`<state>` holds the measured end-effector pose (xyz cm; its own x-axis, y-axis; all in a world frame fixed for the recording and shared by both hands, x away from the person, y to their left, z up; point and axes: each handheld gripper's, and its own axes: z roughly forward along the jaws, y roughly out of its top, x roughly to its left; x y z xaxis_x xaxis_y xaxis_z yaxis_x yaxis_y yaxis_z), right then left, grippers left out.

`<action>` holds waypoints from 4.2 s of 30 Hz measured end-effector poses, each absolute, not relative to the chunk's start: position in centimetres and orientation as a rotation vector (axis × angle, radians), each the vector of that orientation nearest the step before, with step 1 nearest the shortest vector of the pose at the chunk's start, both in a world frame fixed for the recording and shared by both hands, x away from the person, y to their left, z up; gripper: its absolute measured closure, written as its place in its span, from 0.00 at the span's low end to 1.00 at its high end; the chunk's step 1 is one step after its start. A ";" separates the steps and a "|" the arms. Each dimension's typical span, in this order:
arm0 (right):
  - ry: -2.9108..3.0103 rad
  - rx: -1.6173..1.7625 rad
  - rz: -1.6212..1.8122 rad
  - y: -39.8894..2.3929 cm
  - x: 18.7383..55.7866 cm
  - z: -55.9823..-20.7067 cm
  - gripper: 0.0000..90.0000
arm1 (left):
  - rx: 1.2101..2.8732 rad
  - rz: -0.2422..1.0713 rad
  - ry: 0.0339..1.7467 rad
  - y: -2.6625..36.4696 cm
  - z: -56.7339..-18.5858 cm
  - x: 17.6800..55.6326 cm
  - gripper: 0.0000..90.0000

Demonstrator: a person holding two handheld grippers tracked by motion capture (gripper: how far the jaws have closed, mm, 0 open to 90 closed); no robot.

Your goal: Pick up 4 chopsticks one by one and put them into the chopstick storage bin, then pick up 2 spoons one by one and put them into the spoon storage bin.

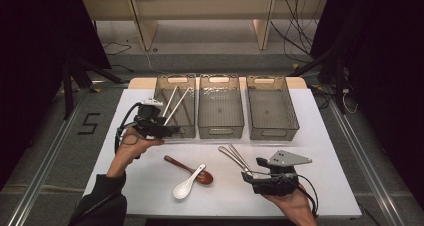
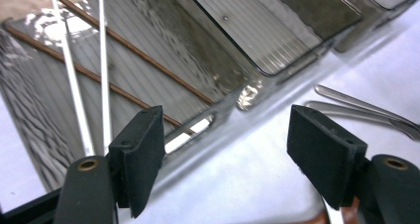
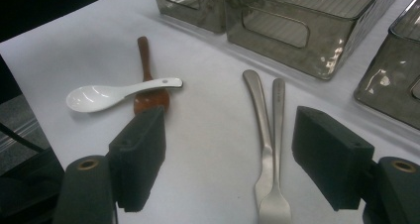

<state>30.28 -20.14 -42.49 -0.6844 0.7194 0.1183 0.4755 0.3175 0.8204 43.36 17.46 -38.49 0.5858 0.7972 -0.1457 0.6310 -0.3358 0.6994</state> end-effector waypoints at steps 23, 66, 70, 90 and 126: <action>2.316 1.093 1.317 -20.7 30.4 -43.0 0.33 | 2.156 0.187 1.154 16.9 -41.3 39.6 0.23; 2.330 1.077 1.297 -20.1 30.3 -42.9 0.33 | 2.446 -0.111 1.037 11.7 -46.0 36.8 0.50; 2.330 1.074 1.297 -20.1 30.3 -42.9 0.33 | 2.454 -0.119 1.010 11.4 -46.3 36.7 0.55; 2.333 1.079 1.289 -20.0 30.3 -43.0 0.34 | 2.484 -0.060 0.928 10.6 -46.8 36.2 0.78; 2.317 1.087 1.298 -20.2 30.3 -42.8 0.34 | 2.349 -0.060 0.872 11.5 -42.9 37.6 0.94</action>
<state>30.33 -20.25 -42.82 -0.6814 0.7221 0.1195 0.4790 0.3165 0.8188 37.62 11.50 -42.93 0.7806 0.5742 -0.2466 0.6025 -0.5865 0.5413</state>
